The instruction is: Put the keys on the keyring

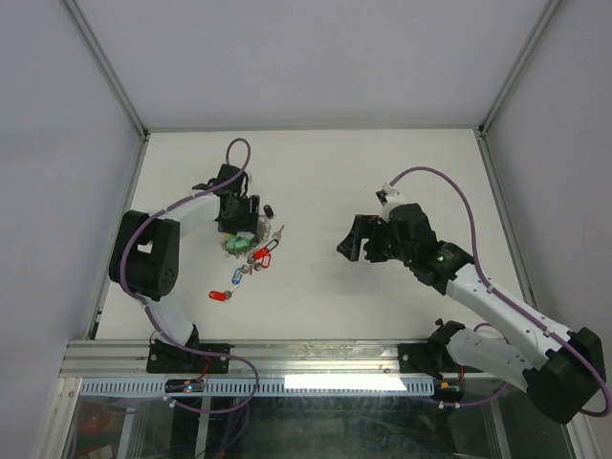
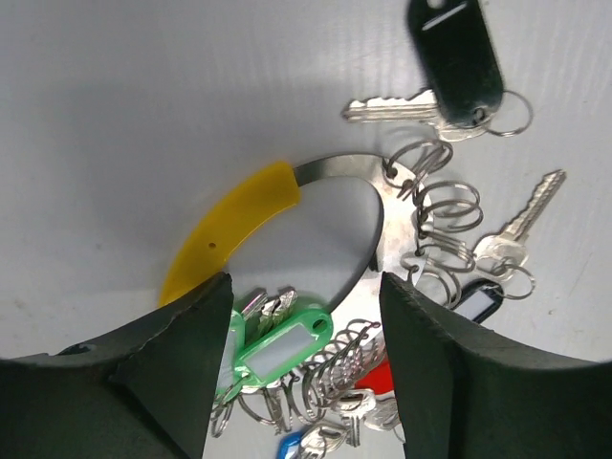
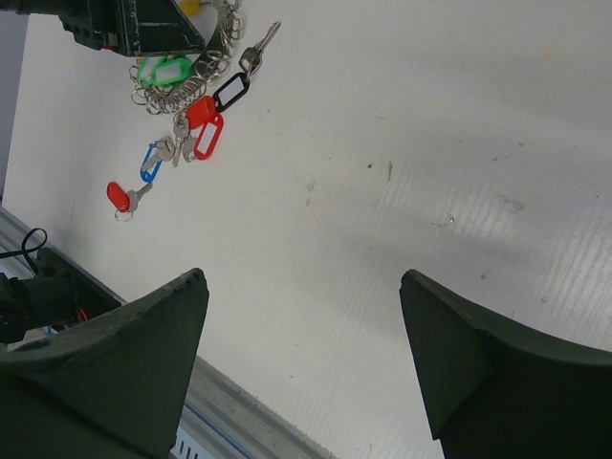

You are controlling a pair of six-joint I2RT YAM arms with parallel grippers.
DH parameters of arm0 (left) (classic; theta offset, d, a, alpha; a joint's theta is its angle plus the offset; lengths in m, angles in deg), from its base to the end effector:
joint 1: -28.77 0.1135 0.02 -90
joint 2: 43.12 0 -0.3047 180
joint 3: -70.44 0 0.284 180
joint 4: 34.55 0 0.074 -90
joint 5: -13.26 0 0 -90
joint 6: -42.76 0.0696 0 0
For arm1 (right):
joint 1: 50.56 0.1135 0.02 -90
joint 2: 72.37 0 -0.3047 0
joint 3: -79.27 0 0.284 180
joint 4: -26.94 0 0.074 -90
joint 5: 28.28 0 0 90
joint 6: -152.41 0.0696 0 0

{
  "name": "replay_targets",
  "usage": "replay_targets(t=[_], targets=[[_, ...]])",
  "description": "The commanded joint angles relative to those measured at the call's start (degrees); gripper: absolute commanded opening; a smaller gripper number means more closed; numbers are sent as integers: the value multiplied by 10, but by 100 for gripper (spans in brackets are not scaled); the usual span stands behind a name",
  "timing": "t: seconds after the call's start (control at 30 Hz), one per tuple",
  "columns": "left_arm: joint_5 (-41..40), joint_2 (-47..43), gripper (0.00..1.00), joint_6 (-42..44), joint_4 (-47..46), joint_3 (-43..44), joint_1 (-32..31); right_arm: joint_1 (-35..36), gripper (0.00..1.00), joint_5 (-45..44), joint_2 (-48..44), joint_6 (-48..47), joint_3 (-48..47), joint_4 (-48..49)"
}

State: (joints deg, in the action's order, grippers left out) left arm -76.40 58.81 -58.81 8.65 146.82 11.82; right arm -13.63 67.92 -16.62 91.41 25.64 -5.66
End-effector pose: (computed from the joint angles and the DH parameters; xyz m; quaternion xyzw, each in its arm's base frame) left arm 0.3741 -0.1145 0.1553 0.0467 0.9817 -0.0482 0.1780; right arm 0.1953 0.1562 0.2733 -0.0862 0.8807 0.2923 0.3626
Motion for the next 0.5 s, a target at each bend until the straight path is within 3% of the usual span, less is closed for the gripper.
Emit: replay_targets(t=[0.0, 0.17, 0.47], targets=[[-16, -46, 62, 2, 1, -19, 23, -3, 84, -4, 1, -10, -7, 19], [-30, -68, 63, 17, 11, -35, 40, -2, 85, 1, 10, -10, -7, 25], [25, -104, 63, 49, -17, 19, 40, -2, 85, 4, 12, -12, -8, 27]])
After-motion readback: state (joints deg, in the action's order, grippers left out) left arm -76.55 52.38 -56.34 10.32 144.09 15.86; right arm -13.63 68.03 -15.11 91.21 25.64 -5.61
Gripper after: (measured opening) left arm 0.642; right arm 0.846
